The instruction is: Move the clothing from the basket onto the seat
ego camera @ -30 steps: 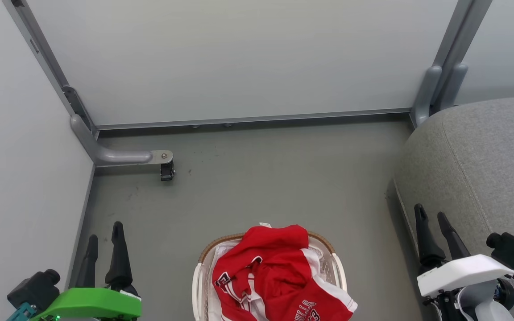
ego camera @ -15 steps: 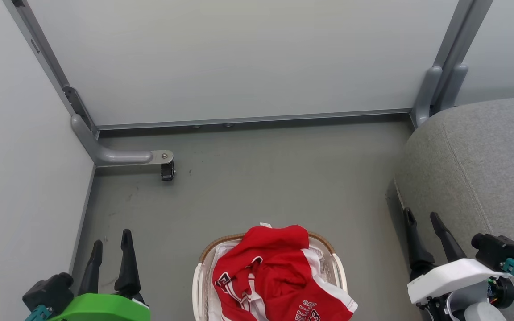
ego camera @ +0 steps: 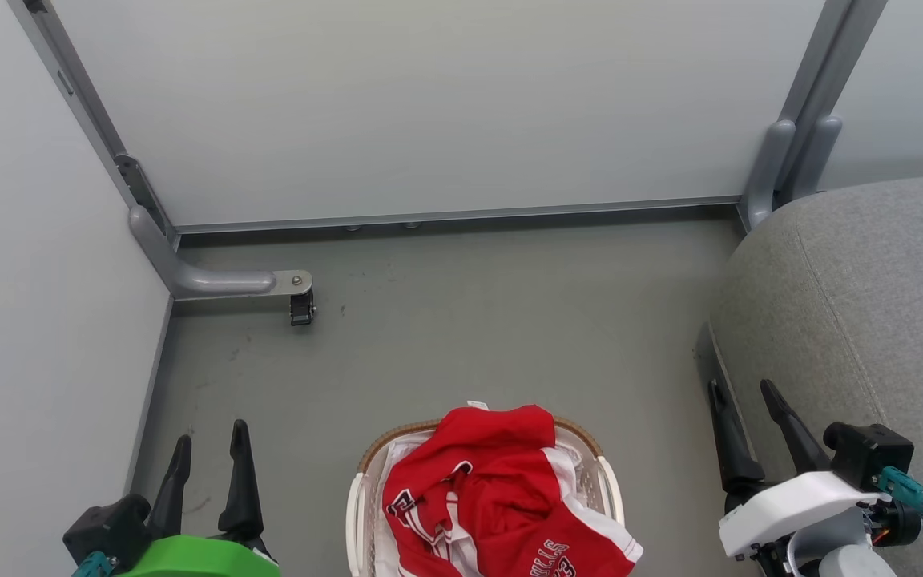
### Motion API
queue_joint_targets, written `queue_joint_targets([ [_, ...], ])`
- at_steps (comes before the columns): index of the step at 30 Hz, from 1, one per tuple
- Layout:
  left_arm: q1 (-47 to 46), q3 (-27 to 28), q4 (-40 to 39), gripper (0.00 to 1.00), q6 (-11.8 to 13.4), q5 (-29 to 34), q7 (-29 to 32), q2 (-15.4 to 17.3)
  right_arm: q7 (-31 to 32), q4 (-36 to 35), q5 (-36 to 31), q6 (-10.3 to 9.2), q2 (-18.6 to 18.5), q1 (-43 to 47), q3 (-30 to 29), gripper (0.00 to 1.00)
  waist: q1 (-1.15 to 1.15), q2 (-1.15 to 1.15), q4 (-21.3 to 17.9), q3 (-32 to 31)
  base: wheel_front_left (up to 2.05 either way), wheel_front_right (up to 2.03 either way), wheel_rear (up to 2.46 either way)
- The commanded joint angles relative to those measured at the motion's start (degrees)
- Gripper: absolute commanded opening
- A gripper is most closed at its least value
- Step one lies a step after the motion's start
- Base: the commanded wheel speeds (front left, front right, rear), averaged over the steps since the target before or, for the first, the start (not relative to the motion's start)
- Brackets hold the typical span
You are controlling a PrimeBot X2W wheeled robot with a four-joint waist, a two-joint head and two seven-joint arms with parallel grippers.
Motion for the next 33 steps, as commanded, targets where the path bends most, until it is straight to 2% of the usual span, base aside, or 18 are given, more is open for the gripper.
queue_joint_targets([
  [1,0.78,-0.03,-0.15,1.0,0.09,1.31,-0.54,0.48,-0.58,-0.02,-1.53,0.02,-0.36,0.58,0.18,1.0,0.0,0.0,0.0,-0.01,0.0,0.0,0.0],
  [25,1.69,-1.01,1.24,1.0,-0.08,9.97,-3.21,0.56,-3.18,-0.05,-11.48,0.01,-0.49,1.09,1.51,1.0,0.0,0.0,0.37,0.14,0.0,0.0,0.0],
  [33,1.9,-1.06,1.36,1.0,-0.09,11.38,-3.57,0.58,-3.63,-0.03,-12.9,0.01,-0.51,1.16,1.67,1.0,0.0,0.0,0.39,0.22,0.0,0.0,0.0],
])
